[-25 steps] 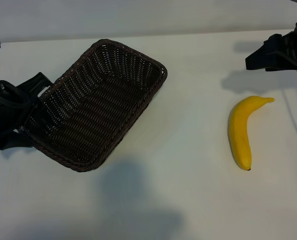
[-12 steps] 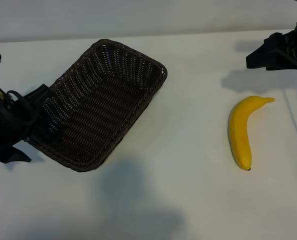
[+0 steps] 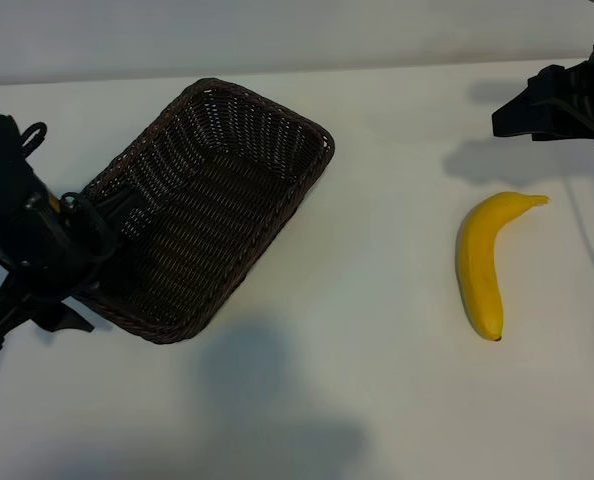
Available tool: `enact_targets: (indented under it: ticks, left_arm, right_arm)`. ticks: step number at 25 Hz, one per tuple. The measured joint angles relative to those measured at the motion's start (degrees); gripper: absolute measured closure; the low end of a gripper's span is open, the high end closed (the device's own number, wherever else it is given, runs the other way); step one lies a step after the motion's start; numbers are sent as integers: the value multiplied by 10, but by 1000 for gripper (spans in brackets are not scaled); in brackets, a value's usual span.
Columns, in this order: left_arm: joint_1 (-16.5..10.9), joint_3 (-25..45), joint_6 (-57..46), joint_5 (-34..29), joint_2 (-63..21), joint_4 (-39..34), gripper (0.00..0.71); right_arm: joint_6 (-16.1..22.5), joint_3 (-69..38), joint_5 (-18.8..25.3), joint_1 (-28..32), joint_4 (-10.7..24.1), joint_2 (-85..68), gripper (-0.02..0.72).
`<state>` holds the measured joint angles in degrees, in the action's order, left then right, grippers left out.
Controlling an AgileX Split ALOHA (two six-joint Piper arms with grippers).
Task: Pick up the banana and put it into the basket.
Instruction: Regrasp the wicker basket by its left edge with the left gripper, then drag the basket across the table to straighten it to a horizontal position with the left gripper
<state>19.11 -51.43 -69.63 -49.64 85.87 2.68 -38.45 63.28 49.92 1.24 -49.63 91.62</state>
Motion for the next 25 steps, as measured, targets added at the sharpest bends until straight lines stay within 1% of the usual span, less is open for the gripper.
enact_targets:
  ticks: [5,11,21,25]
  left_arm:
    - [1,0,-3,16,13,-18,164]
    - [1,0,-4,46,41,-18,164]
    - [1,0,-17,123,108,-19,164]
    - [1,0,-20,141,121,-20,167]
  right_arm:
    - [1,0,0,0,0,0,164]
    - [1,0,0,0,0,0,164]
    - [1,0,0,0,0,0,164]
    - [1,0,0,0,1,0,164]
